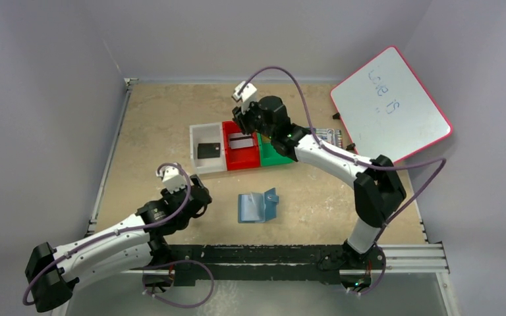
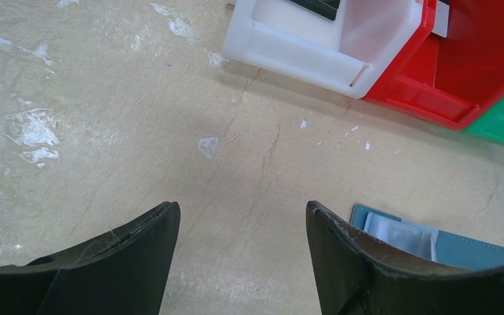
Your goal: Take the credit cards out of the card holder
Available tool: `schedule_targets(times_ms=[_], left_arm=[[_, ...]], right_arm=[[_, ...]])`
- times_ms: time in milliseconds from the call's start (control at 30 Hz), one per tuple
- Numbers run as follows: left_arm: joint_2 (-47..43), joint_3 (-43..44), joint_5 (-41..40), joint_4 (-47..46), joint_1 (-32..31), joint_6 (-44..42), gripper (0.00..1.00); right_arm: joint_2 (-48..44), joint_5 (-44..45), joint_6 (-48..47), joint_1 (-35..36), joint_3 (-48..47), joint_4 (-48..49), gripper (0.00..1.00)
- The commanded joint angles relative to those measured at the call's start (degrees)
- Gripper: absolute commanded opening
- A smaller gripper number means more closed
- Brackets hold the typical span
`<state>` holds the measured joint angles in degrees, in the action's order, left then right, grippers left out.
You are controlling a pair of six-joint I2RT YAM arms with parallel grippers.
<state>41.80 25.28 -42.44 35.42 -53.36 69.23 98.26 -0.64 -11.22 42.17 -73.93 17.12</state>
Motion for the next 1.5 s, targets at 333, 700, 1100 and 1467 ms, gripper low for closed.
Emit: schedule_targets(times_ms=[333, 700, 1100, 1467], left_arm=[[-0.18, 2.72, -0.20, -0.82, 0.19, 0.64, 0.69], [-0.14, 2.73, -0.29, 0.10, 0.21, 1.61, 0.68], [0.88, 3.20, -0.59, -0.27, 0.19, 0.73, 0.68], [-0.67, 3.18, -1.01, 0.70, 0.19, 1.01, 0.68]], right_arm=[[15.26, 1.00, 28.80, -0.34, -11.26, -20.01, 0.10], [25.23, 5.90, 28.90, -0.25, -19.86, -25.31, 0.10], [29.16, 9.88, 27.19, 1.27, -23.72, -28.08, 0.11], [28.93, 18.90, 28.67, 3.98, -25.88, -31.85, 0.12]])
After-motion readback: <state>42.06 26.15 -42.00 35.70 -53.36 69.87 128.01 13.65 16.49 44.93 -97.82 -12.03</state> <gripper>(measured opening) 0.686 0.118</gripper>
